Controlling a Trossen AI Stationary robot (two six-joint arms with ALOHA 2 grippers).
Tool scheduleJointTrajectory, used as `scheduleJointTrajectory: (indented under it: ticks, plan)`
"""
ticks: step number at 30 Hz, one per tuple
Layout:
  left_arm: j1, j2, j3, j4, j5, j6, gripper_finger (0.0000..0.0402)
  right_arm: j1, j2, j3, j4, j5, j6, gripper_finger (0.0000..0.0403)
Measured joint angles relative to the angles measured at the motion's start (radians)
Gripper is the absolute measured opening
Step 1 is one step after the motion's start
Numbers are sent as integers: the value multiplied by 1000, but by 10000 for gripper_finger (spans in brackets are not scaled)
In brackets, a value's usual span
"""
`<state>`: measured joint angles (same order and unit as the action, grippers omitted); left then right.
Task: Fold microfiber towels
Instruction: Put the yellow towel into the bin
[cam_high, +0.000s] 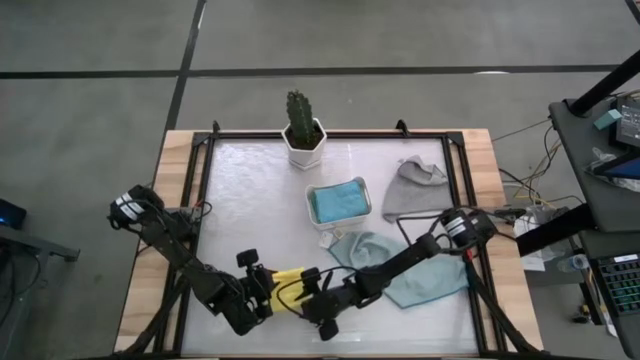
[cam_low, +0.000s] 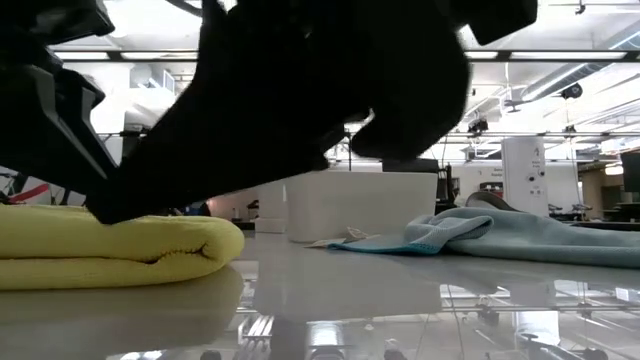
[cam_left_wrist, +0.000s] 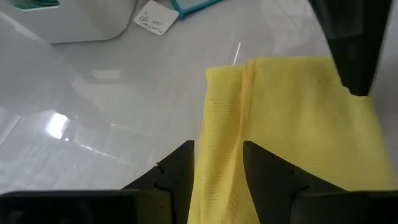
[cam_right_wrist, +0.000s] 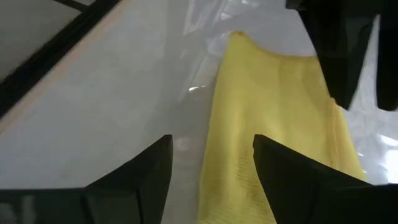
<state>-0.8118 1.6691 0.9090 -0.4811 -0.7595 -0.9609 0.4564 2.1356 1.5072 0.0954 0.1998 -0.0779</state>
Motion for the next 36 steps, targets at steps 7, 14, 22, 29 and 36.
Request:
scheduleJointTrajectory:
  ticks: [7, 14, 22, 29, 36]
  plan:
    - [1, -8, -7, 1, -1, -1, 122, -3, 63, 32, -10, 73, 16, 214]
    - [-8, -59, 102, 2, 59, 100, 122, -14, 71, 32, -35, 91, 33, 202]
    - [-34, -16, 197, -3, 339, 135, 126, -24, 71, 33, -57, 82, 80, 186]
    - [-34, 29, 194, -12, 434, 103, 201, -24, 71, 33, -60, 75, 79, 186]
    - [-30, 28, 228, -66, 293, 233, 266, -25, 71, 33, -60, 72, 94, 186]
